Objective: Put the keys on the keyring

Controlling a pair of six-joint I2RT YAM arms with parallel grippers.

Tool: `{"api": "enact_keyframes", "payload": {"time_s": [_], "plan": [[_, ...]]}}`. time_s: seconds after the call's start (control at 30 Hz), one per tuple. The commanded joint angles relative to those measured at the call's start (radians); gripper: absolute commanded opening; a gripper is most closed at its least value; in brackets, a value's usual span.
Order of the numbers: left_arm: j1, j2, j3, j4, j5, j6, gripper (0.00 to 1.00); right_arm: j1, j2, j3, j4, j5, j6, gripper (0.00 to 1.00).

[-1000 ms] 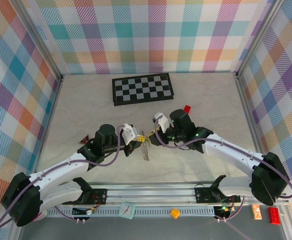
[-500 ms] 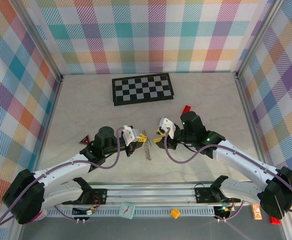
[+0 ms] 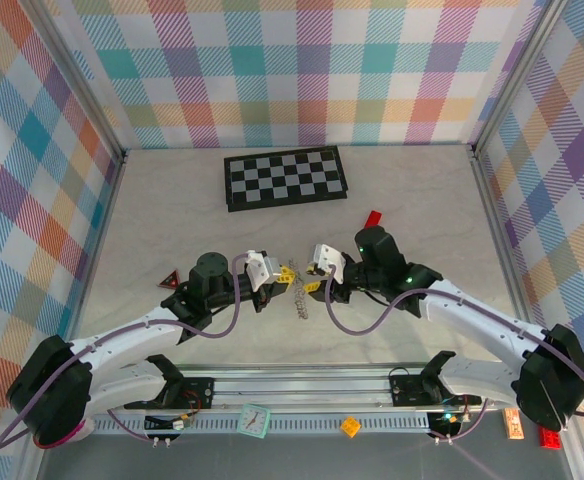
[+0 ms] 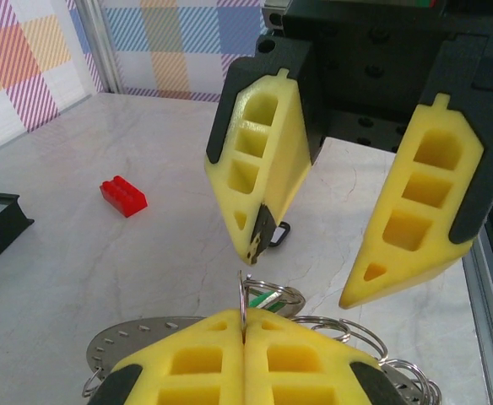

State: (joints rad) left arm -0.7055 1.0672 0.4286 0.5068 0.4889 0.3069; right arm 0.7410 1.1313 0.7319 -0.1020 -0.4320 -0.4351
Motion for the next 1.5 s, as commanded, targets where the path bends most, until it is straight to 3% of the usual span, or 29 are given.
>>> {"api": "enact_keyframes", "payload": {"time_s": [0.0,0.6,1.07,1.47], "plan": [[-0.006,0.000,-0.001,0.068,0.034,-0.002,0.00,0.008,0.013,0.004,0.036,-0.020,-0.018,0.37],[-0.006,-0.003,-0.002,0.082,0.046,-0.008,0.00,0.014,0.040,0.017,0.048,-0.022,-0.007,0.29],[-0.006,0.005,-0.015,0.148,0.048,-0.020,0.00,0.038,0.063,0.055,-0.035,-0.012,-0.057,0.01],[-0.006,0.004,-0.035,0.196,0.039,-0.023,0.00,0.074,0.057,0.062,-0.075,0.052,-0.056,0.03]]}}
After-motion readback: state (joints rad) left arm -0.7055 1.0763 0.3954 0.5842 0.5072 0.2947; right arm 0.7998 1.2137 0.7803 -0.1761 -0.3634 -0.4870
